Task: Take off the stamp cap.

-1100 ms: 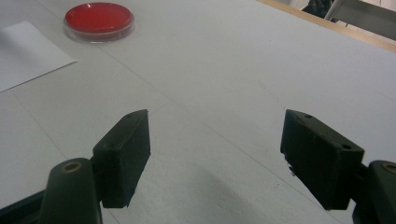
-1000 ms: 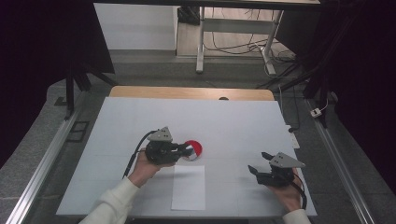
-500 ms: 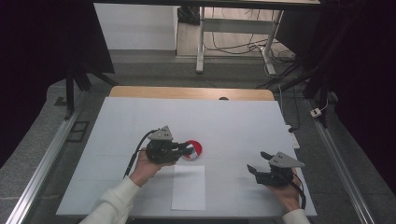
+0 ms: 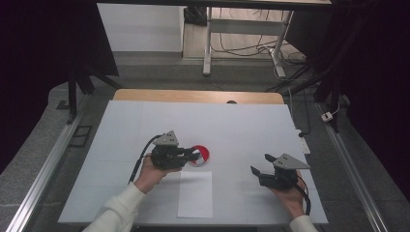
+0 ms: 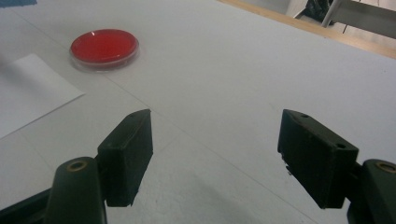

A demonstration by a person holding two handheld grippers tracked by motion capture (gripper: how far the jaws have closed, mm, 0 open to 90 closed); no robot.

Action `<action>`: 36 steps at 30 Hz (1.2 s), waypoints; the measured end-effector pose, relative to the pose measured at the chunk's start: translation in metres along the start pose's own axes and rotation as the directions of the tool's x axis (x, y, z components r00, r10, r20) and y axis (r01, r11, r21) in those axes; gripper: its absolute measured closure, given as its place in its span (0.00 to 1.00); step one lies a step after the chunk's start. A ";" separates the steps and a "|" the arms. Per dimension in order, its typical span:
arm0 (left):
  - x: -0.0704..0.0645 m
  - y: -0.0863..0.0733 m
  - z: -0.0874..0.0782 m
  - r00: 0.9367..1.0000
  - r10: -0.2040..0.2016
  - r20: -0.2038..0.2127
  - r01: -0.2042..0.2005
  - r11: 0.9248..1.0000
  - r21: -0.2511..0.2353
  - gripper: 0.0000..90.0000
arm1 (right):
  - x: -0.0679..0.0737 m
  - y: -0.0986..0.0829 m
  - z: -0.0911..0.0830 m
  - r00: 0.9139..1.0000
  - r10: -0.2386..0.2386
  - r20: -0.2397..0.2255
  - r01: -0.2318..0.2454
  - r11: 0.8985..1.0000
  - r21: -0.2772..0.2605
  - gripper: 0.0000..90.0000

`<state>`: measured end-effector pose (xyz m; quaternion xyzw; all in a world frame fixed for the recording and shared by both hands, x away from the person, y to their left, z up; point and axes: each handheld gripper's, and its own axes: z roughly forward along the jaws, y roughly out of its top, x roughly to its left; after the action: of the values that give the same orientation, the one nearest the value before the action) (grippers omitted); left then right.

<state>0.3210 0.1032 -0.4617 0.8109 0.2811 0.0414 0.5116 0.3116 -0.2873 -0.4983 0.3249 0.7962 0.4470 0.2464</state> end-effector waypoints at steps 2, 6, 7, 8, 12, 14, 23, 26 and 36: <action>0.000 0.000 0.000 1.000 0.002 0.000 -0.002 1.000 0.000 0.84 | 0.002 0.002 0.001 1.000 0.005 -0.001 -0.005 1.000 -0.001 0.30; -0.001 0.000 0.002 1.000 0.001 -0.003 -0.001 1.000 0.003 0.84 | 0.006 0.009 0.002 1.000 0.019 -0.022 -0.020 1.000 -0.008 0.31; -0.001 0.000 0.002 1.000 -0.001 0.000 0.001 1.000 0.003 0.84 | 0.007 0.011 0.002 1.000 0.018 -0.026 -0.018 1.000 -0.005 0.31; -0.001 0.000 0.003 1.000 0.000 0.001 0.000 1.000 0.005 0.84 | 0.008 0.014 0.002 1.000 0.014 -0.023 -0.014 1.000 -0.007 0.32; -0.001 0.000 0.003 1.000 -0.003 -0.001 0.003 1.000 0.004 0.84 | 0.013 0.020 0.004 1.000 0.011 -0.027 -0.011 1.000 -0.012 0.33; -0.001 0.000 0.004 1.000 -0.005 -0.004 0.005 1.000 0.003 0.84 | 0.016 0.021 0.006 1.000 0.002 -0.031 -0.002 1.000 -0.007 0.33; -0.001 0.000 0.000 0.999 -0.012 -0.033 0.012 1.000 -0.003 0.84 | 0.028 0.032 0.014 0.999 -0.018 -0.045 0.017 1.000 -0.024 0.34; -0.002 0.000 0.003 0.999 -0.020 -0.033 0.020 1.000 -0.005 0.84 | 0.031 0.034 0.017 0.998 -0.027 -0.053 0.026 0.999 -0.025 0.34; 0.000 0.002 0.006 0.999 -0.019 -0.029 0.019 1.000 -0.008 0.84 | 0.048 0.043 0.020 0.997 -0.023 -0.068 0.021 0.999 -0.037 0.35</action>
<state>0.3235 0.0974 -0.4633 0.8055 0.2962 0.0494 0.5109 0.3062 -0.2245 -0.4754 0.2959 0.7995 0.4696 0.2296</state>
